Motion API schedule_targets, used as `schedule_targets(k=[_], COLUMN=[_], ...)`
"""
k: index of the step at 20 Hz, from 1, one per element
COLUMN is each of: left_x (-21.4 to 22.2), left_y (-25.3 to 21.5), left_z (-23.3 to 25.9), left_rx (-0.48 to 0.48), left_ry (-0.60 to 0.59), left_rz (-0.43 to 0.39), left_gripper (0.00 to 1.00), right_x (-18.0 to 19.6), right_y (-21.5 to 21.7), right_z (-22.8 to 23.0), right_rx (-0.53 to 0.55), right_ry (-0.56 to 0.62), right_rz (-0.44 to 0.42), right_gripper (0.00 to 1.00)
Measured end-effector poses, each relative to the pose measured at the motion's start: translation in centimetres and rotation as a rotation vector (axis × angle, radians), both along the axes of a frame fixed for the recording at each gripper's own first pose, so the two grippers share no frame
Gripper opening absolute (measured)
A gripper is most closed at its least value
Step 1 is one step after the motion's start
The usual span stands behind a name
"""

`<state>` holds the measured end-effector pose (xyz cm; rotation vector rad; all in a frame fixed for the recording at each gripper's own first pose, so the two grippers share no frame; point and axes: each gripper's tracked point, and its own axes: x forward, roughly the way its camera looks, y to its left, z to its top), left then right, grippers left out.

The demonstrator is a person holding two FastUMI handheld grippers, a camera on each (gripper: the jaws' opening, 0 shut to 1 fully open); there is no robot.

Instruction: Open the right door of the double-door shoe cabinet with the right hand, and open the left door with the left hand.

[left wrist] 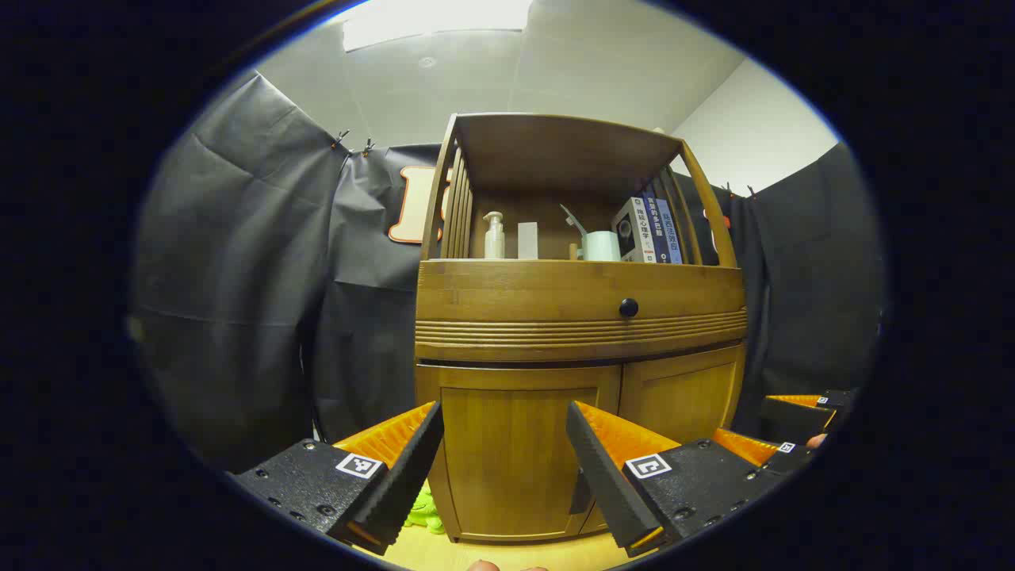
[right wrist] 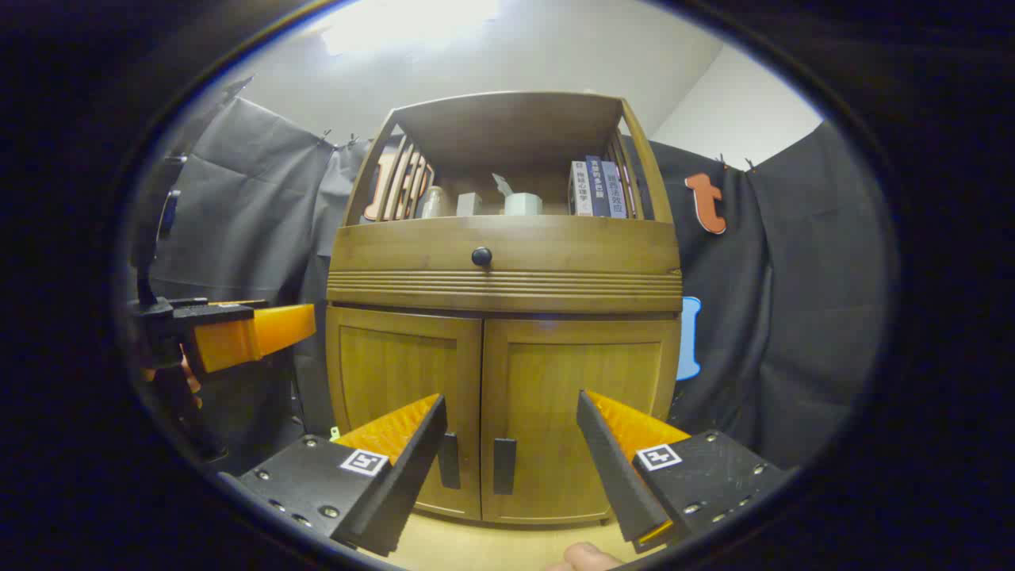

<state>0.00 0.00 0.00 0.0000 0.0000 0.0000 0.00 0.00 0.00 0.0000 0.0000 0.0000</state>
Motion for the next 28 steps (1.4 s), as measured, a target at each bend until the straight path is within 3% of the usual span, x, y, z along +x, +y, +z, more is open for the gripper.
schedule_targets(k=[4, 5, 7, 8, 12, 13, 15, 21, 22, 26, 28], left_x=[-0.1, -0.1, -0.3, -0.4, -1.0, -1.1, -1.5, -2.6, -2.7, -2.9, -3.1], left_y=[0.5, 0.7, 1.1, 1.4, 3.0, 3.6, 4.8, 8.7, 9.3, 11.4, 12.3], left_z=[-0.2, -0.2, -0.2, -0.1, -0.3, -0.4, -0.4, -0.7, -0.7, -1.2, -1.4], left_rx=[-0.007, -0.007, -0.006, -0.006, -0.004, 0.002, 0.016, 0.049, 0.054, 0.074, 0.081], left_ry=[0.007, 0.007, 0.006, 0.006, 0.010, 0.012, 0.019, 0.032, 0.036, 0.053, 0.061], left_rz=[0.022, 0.028, 0.042, 0.049, 0.089, 0.103, 0.136, 0.235, 0.252, 0.306, 0.328], left_gripper=[0.95, 0.92, 0.95, 0.92, 0.92, 0.92, 0.92, 0.92, 0.92, 0.92, 0.96], right_x=[0.2, 0.3, 0.6, 0.8, 2.5, 3.1, 4.4, 9.0, 9.5, 11.7, 12.0], right_y=[0.0, 0.2, 0.5, 0.7, 1.3, 1.6, 2.0, 1.9, 1.8, 0.7, 0.7], right_z=[-0.5, -0.7, -1.3, -1.7, -3.6, -4.1, -5.8, -12.4, -13.3, -16.4, -16.9], right_rx=[-0.018, -0.019, -0.013, -0.009, -0.029, -0.040, -0.063, -0.090, -0.085, -0.063, -0.050], right_ry=[0.006, 0.008, 0.015, 0.021, 0.052, 0.062, 0.092, 0.220, 0.242, 0.325, 0.346], right_rz=[0.009, 0.016, 0.026, 0.029, 0.041, 0.047, 0.057, 0.047, 0.039, -0.013, -0.028], right_gripper=[0.98, 0.98, 1.00, 0.98, 0.94, 0.98, 0.94, 0.98, 0.95, 0.68, 0.67])
